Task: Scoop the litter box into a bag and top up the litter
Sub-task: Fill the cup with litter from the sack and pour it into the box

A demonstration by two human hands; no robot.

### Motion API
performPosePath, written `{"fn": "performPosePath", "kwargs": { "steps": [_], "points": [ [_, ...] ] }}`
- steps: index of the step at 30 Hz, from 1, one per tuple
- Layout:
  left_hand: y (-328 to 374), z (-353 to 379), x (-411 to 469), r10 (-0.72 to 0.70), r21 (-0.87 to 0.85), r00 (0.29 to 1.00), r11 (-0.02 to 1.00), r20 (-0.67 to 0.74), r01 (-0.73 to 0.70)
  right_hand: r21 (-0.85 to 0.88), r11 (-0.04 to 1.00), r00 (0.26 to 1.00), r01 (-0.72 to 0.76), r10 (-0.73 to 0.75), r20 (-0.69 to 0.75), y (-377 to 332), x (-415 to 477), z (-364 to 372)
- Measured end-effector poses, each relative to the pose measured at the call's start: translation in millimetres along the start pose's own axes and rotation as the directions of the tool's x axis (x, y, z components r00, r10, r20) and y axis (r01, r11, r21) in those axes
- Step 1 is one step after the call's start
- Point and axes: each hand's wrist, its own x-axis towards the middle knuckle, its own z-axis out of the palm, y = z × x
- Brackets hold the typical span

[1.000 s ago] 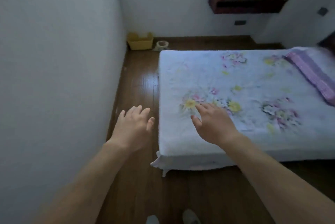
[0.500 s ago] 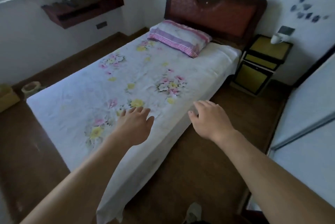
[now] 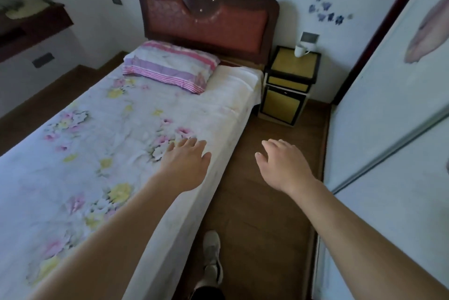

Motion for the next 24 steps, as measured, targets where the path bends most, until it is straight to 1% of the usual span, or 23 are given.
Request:
{"fn": "performPosePath", "kwargs": {
  "steps": [7,13,15,18,24],
  "points": [
    [-1.1,-21.6,174.6,0.16,-0.006,0.987,0.987,0.019,-0.16,0.009,0.986,0.986,-0.165,0.165,-0.018,39.9,131.5,-20.6],
    [27.6,-52.3,309.2,0.311,-0.001,0.95,0.95,0.038,-0.311,0.077,0.952,0.954,-0.295,0.298,-0.038,81.6,218.9,-51.7],
    [44.4,-58.5,354.2,0.356,0.005,0.933,0.934,0.044,-0.357,0.1,0.936,0.938,-0.338,0.343,-0.041,104.3,252.1,-57.6],
    [70.9,-59.8,425.7,0.402,0.027,0.914,0.914,0.05,-0.404,0.118,0.926,0.93,-0.359,0.366,-0.044,144.7,307.3,-60.8],
    [138.3,-65.5,577.3,0.415,-0.005,0.907,0.91,0.071,-0.416,0.129,0.911,0.915,-0.392,0.401,-0.051,248.8,430.2,-84.0]
  ]
}}
